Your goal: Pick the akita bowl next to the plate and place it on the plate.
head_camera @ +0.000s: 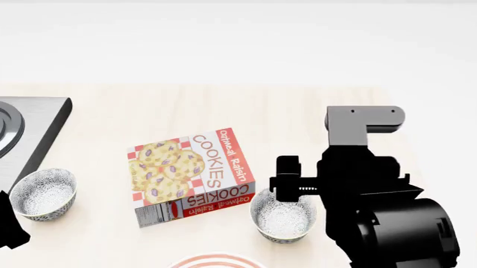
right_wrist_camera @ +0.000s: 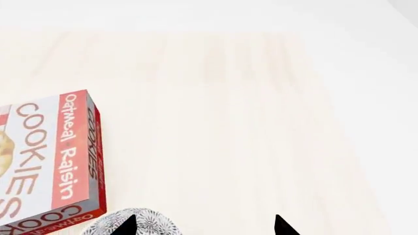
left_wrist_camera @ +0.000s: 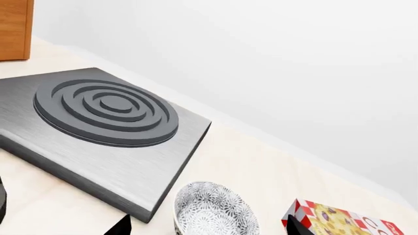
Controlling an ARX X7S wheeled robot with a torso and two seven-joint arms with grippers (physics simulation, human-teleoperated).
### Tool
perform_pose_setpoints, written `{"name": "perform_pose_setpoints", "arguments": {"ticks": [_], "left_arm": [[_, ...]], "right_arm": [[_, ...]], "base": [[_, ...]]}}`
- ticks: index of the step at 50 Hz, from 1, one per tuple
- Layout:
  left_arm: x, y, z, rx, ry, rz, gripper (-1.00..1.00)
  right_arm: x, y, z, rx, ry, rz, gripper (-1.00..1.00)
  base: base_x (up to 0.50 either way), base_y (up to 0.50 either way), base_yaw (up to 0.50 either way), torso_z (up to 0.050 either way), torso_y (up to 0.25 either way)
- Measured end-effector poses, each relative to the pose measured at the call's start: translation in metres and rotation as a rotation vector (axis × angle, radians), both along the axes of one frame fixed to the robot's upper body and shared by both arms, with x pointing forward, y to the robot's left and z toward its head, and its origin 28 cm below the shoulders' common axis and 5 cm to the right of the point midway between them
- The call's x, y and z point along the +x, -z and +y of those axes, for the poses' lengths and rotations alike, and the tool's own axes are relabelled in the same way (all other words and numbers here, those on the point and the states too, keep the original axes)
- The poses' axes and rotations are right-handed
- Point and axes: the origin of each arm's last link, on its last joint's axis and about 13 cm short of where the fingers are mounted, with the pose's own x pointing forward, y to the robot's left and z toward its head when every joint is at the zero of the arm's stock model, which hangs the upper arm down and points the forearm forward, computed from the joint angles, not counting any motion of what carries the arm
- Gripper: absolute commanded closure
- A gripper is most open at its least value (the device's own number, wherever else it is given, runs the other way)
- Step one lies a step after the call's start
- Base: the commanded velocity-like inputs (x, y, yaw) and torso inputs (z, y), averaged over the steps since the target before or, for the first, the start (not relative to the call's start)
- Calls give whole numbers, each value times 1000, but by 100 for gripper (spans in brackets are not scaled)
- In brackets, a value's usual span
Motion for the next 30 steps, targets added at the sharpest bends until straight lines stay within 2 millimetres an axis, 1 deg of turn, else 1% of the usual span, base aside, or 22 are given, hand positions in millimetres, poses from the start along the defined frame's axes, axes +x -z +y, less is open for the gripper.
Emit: {"name": "perform_pose_setpoints", "arguments": {"ticks": [15, 30], "left_arm": [[-1, -1, 0, 0, 0, 0, -100], [-1, -1, 0, -1, -1, 1, -100]], "right_arm": [[16, 7, 0, 27, -13, 95, -100], [25, 13, -1, 70, -10, 178, -100]], "base": [[0, 0, 0, 0, 0], [0, 0, 0, 0, 0]]}}
